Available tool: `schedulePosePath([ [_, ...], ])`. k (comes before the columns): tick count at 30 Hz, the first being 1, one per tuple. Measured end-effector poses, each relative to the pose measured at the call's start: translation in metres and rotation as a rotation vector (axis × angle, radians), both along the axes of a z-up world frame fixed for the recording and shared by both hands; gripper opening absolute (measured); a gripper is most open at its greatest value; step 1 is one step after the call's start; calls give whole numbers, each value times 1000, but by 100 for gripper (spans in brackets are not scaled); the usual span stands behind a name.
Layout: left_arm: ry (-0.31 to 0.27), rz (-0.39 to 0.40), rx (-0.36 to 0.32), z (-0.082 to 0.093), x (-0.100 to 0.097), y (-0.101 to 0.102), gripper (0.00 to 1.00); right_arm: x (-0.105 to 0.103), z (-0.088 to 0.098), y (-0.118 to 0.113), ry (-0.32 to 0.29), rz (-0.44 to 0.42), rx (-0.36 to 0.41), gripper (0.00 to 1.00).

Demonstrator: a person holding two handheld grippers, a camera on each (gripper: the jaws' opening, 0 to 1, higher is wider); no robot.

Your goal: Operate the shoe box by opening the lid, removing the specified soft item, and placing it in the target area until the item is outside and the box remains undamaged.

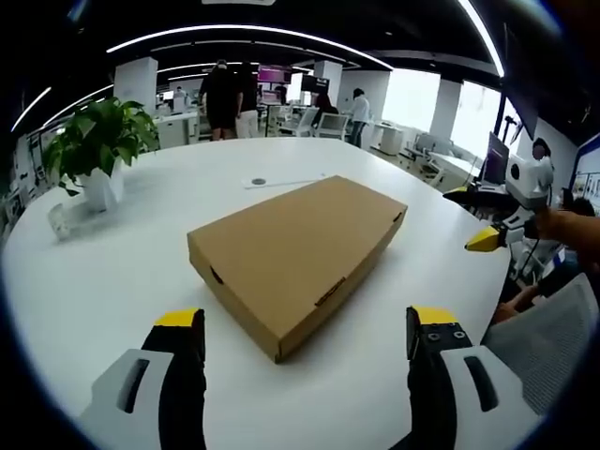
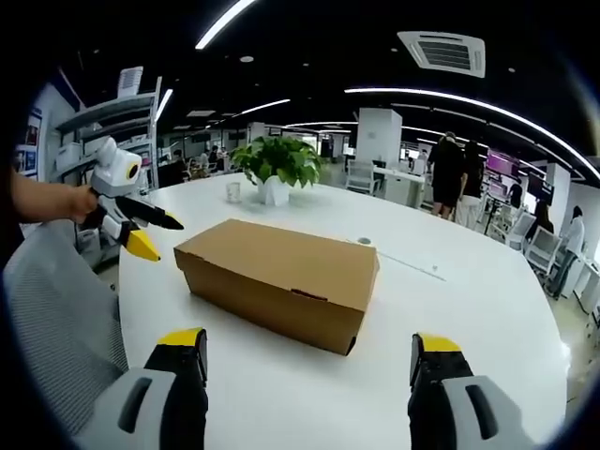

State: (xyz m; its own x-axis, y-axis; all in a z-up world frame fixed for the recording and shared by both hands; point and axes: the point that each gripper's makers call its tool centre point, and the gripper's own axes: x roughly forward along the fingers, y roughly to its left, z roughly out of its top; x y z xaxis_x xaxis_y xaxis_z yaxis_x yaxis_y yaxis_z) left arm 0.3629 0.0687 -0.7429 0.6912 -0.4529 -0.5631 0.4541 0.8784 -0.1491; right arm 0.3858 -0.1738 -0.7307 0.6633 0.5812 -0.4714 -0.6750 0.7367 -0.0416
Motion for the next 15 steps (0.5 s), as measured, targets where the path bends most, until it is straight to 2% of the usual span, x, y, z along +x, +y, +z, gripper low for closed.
schedulePosePath([
  [11, 37, 14, 13, -16, 5, -3, 89, 14, -13, 17, 47, 62, 17, 89],
  [15, 40, 32, 38, -19, 7, -3, 89, 23, -18, 22, 50, 84, 1, 86],
])
